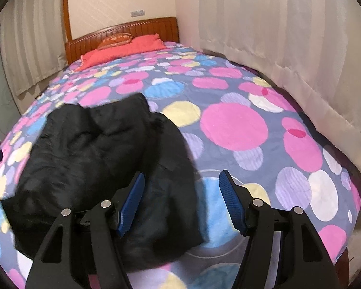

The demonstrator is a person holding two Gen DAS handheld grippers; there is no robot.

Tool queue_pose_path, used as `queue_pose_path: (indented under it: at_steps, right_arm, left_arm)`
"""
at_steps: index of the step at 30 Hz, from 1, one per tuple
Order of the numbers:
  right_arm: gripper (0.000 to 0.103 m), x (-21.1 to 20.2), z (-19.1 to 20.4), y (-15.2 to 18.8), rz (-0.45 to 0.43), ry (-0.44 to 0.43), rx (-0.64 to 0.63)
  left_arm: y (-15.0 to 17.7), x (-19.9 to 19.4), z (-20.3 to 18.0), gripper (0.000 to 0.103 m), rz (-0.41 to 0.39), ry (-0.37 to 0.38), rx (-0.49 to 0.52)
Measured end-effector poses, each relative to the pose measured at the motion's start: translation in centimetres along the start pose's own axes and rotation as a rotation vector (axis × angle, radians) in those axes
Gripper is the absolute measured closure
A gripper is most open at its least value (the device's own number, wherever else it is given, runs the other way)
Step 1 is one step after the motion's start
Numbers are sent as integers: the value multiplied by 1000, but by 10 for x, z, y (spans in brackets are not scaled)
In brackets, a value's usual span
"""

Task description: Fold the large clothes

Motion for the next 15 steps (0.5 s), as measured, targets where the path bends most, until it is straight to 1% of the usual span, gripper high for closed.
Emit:
queue_pose_path:
  at_steps: [3,6,7,8,9,12,15]
  right_arm:
    - [39,-7,18,-12,-26,-18,-25]
    - [39,-9,41,-24,-33,-62,-35]
    - [35,-9,49,-28,-30,-84,-32]
    - [26,-8,55,-31,-28,-100,-29]
    - [25,-7,64,-35,-31,-120,-30]
    - [24,4,88,-38,-15,-115,-78]
    - [24,24,102,-32,43,-83,-117]
  left_arm:
    - [0,-4,58,26,-10,-102,-77]
    - [2,-1,103,26,6,-158,-158]
    - [4,1,116,26,13,-170,-184]
    - [4,5,126,26,14,-175,-208]
    - [6,3,135,25,16,-174,-227]
    - [15,12,142,24,34,-161,-247]
    - [23,24,138,24,56,-144,-244]
Point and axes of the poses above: each gripper's, at about its wrist camera, not at the fingertips, and x roughly the way its jaws point, z to its left, y to its underside, the point moved 8 cm from there along x, roughly the way its jaws point, and after that the axes turned 1 degree about -y, right-handed, at the moved point
